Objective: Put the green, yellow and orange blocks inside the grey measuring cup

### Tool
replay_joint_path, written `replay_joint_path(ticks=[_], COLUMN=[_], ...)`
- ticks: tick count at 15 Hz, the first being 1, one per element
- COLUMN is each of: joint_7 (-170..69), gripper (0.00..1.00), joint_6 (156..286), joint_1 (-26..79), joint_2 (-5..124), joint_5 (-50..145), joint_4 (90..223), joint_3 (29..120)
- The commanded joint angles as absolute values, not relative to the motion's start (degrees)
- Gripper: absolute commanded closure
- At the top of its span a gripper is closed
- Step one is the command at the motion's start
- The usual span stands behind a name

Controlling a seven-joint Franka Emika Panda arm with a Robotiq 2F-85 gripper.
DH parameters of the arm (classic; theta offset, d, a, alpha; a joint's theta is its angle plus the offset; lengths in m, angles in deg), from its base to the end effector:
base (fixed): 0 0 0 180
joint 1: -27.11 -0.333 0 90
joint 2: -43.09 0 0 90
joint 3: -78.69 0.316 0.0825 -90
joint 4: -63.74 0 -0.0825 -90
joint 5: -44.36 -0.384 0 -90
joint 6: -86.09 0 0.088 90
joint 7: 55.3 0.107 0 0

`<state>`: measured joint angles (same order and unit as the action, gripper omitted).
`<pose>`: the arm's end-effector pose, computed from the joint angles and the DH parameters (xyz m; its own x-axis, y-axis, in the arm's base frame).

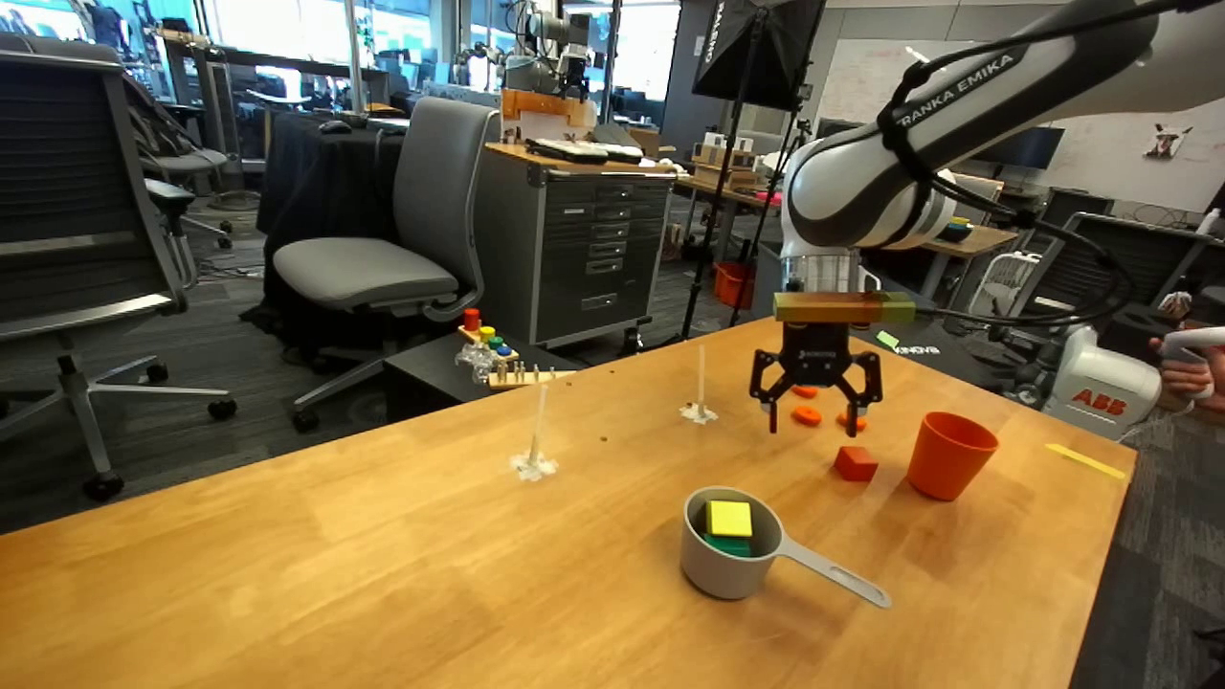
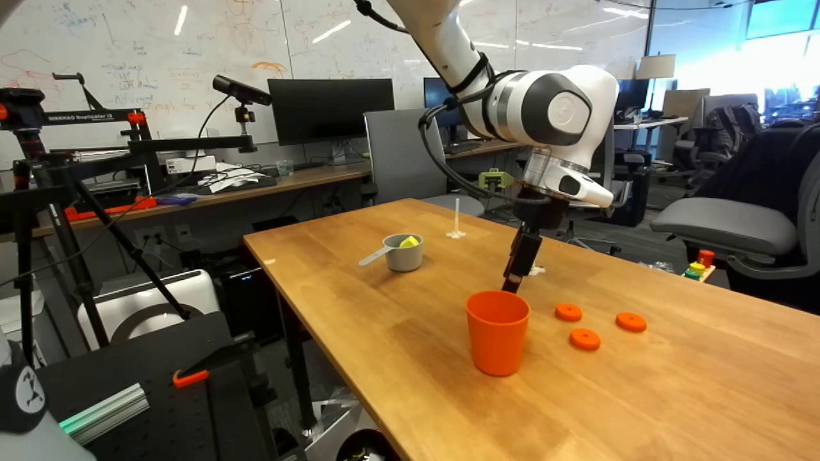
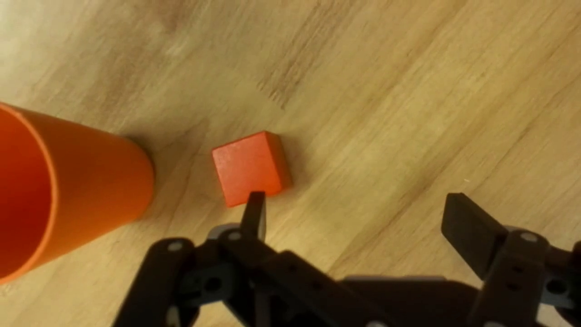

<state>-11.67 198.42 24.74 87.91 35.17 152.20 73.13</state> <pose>0.6620 -0.0192 0.1663 0.5780 -0.7628 -0.2899 -0.7396 -0.6398 0.2089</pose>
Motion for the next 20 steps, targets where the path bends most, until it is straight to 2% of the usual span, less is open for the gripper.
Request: replay_joint_path(ticks=[1, 11, 12, 16, 20], joint_7=[-8.62, -6.28, -6.62, -6.54, -7.24], gripper=[0.0, 0.0, 0.0, 0.0, 0.0], joint_6=[205.45, 229.28, 225.5, 227.85, 241.51], joint_1=[25.45, 26.45, 25.21, 25.02, 25.25], joint_2=[86.16, 80.59, 84.66, 82.67, 84.09], joint_5=[29.34, 5.33, 9.7, 6.56, -9.64], joint_4=[155.47, 168.02, 162.71, 165.67, 166.43], joint_3=[74.64, 82.71, 80.16, 81.16, 86.37])
